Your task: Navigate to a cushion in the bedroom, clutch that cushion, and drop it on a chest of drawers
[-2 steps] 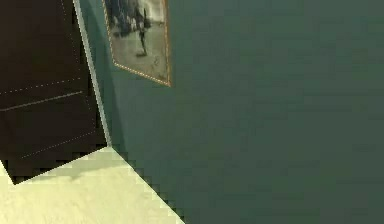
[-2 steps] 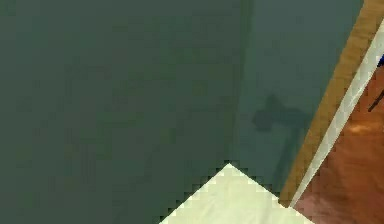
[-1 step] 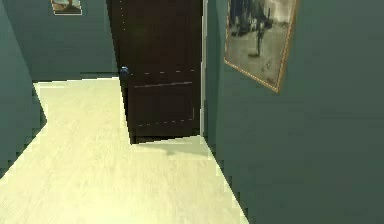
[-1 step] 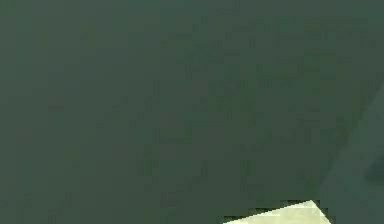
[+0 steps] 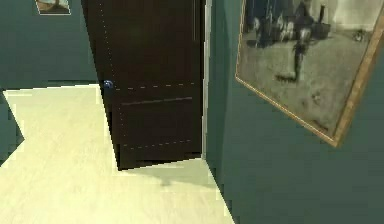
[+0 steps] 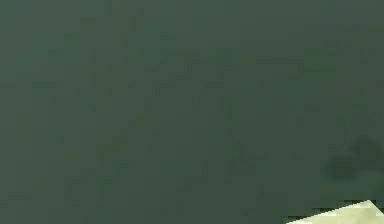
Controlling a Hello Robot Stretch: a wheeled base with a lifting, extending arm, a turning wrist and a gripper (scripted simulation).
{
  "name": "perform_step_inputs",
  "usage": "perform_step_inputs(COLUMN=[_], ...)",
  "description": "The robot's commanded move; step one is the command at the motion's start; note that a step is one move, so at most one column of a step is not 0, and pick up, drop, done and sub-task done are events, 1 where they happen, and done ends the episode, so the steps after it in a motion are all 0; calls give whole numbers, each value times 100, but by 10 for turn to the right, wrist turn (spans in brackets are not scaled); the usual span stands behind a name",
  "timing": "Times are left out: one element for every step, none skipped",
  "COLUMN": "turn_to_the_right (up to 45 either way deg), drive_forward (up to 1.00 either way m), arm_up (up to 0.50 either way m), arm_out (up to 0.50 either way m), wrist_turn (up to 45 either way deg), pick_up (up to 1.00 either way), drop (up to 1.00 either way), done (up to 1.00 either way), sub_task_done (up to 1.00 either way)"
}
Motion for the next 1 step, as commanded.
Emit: perform_step_inputs(turn_to_the_right=[-420], drive_forward=[0], arm_up=[0], arm_out=[0], wrist_turn=[0], pick_up=[0], drop=[0], done=[0], sub_task_done=[0])
